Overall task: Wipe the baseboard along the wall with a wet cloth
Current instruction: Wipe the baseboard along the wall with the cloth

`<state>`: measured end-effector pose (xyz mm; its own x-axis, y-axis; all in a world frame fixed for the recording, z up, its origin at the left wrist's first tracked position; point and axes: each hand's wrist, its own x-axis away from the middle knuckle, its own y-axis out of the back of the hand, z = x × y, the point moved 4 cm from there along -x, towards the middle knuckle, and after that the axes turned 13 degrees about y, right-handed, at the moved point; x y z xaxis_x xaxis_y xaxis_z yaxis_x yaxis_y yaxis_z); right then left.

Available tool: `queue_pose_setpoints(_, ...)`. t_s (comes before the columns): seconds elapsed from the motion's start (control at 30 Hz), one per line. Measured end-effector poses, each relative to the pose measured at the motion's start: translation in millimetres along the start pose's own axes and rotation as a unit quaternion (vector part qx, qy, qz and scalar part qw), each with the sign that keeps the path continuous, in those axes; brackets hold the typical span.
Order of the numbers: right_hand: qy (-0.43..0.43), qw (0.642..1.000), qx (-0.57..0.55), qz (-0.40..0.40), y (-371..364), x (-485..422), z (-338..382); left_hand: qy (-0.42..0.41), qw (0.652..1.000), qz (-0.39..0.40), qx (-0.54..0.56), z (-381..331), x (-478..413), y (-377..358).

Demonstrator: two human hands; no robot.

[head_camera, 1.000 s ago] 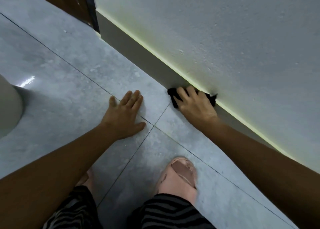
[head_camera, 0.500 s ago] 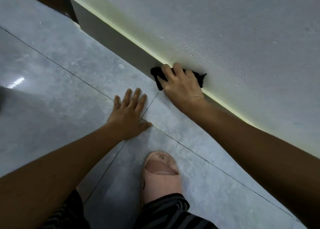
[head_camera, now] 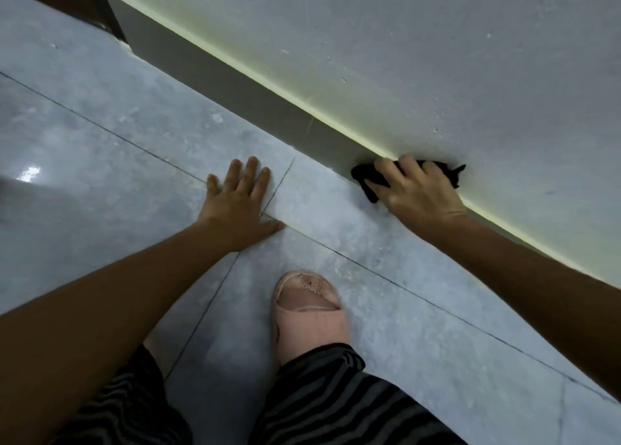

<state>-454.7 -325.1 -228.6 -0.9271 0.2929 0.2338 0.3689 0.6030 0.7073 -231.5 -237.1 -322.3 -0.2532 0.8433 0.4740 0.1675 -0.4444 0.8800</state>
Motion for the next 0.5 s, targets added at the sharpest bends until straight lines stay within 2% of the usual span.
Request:
queue_pose_setpoints(0.13,-0.037,0.999,-0.025,-0.03,15,-40,-3,0.007,1.0,0.008,-0.002,-3,-1,5)
queue_pose_setpoints(0.27,-0.027,0.998,-0.055,0.003,17,-70,6,0.019,0.999,0.024,-0.01,-6,-3,12)
queue_pose_setpoints(0.5,-0.01,0.998,-0.029,0.062,-22,-8,19,0.023,0.999,0.023,-0.017,-6,-4,11)
